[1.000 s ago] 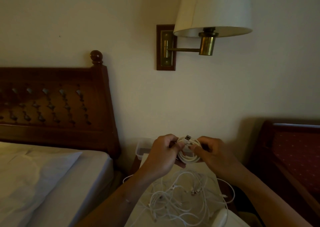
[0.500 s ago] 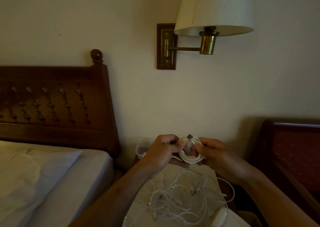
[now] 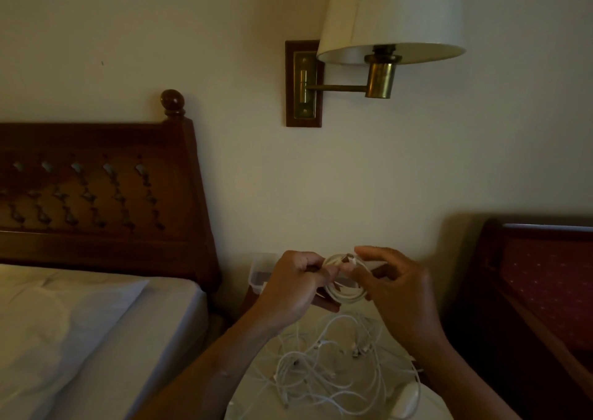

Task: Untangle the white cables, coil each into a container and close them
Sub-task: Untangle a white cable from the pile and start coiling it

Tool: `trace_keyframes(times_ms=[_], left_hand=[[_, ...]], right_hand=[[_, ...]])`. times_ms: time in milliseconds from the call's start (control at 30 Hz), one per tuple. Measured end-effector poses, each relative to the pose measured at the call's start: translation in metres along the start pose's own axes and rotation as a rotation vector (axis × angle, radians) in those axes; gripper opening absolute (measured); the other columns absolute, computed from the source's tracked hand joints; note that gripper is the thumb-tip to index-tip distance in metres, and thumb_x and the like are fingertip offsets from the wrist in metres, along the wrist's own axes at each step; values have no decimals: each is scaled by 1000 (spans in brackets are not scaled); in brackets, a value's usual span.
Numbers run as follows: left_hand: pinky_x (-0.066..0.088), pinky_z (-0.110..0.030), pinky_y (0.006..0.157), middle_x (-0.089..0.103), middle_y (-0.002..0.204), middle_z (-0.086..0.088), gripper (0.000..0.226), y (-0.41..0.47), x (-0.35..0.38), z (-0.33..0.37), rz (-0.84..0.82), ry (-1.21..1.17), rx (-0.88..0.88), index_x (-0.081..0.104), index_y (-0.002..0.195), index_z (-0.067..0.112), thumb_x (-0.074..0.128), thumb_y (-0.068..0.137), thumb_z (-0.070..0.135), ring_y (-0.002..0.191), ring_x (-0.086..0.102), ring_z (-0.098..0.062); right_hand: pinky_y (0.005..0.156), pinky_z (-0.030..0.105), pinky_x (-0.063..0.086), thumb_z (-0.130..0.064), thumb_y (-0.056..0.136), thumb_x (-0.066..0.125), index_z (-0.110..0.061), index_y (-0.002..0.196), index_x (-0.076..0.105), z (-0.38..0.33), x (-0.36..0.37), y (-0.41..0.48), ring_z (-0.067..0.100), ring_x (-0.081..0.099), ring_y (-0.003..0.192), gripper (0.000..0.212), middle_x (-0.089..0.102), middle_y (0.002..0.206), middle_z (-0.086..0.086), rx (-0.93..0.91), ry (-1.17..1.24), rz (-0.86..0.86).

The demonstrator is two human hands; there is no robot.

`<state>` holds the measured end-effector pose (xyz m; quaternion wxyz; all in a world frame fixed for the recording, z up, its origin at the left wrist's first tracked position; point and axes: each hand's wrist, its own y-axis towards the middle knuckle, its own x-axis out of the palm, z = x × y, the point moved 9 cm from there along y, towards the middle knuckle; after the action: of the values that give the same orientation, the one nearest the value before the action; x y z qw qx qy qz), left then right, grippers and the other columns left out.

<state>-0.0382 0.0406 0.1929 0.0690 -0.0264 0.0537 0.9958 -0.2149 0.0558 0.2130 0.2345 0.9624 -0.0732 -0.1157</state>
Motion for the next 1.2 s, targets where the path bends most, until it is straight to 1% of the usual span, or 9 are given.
trace_keyframes(times_ms=[200,333,467,667,800,900,1067,1133,1200], left_hand=[[64,-42,64,70,88,-31,19,0,-1,0,-28,25,-8,74,94,-7,66,100,9,81,73,-43],[64,-45,67,69,88,-31,24,-2,-2,-1,-83,29,-54,72,96,-11,67,99,12,81,74,-40],[64,-47,68,72,85,-18,28,-9,-3,-4,-145,-25,-123,69,101,-16,67,99,12,77,73,-34],[63,-45,70,69,92,-26,27,-30,-14,-11,-191,-122,-246,73,102,-11,71,96,15,81,70,-39],[62,-43,69,70,97,-28,28,-38,-30,-11,-139,-93,-269,72,107,-12,69,98,14,79,71,-37],[63,-46,69,67,98,-30,31,-32,-45,-13,-82,-94,-271,71,110,-12,64,102,16,77,70,-39],[63,-42,62,73,91,-28,60,0,-97,-46,82,-160,-317,68,114,-5,52,104,52,75,73,-36],[64,-42,62,74,86,-23,49,17,-133,-72,247,-116,-317,70,108,-2,55,105,45,72,73,-30],[62,-46,71,70,81,-15,29,33,-166,-110,377,45,-336,70,92,4,58,105,27,71,69,-26]], right_hand=[[53,28,60,-38,67,88,-31,102,78,6,3,9,15,76,70,37,77,83,-7,116,60,-147],[56,32,62,-31,71,90,-24,102,80,6,5,12,19,76,69,33,78,80,-3,176,17,-261],[58,31,62,-36,68,92,-26,97,79,-1,13,10,20,77,70,34,78,77,1,207,-3,-356],[64,37,64,-35,67,91,-23,88,83,-3,35,-7,21,78,76,25,79,83,3,288,51,-453],[61,33,63,-40,57,89,-26,81,81,-12,50,-15,21,78,76,29,79,82,3,278,73,-460],[58,31,62,-31,66,91,-30,69,82,-15,65,-6,21,77,73,11,79,80,3,252,62,-453],[64,42,65,-13,81,85,-12,90,82,28,99,31,23,77,71,10,79,78,6,268,-20,-383],[60,38,64,-13,81,85,-8,92,82,54,116,52,20,76,66,13,78,72,3,274,-86,-355],[52,23,59,-17,79,87,-9,88,82,79,138,75,11,74,59,13,76,67,-2,257,-166,-338]])
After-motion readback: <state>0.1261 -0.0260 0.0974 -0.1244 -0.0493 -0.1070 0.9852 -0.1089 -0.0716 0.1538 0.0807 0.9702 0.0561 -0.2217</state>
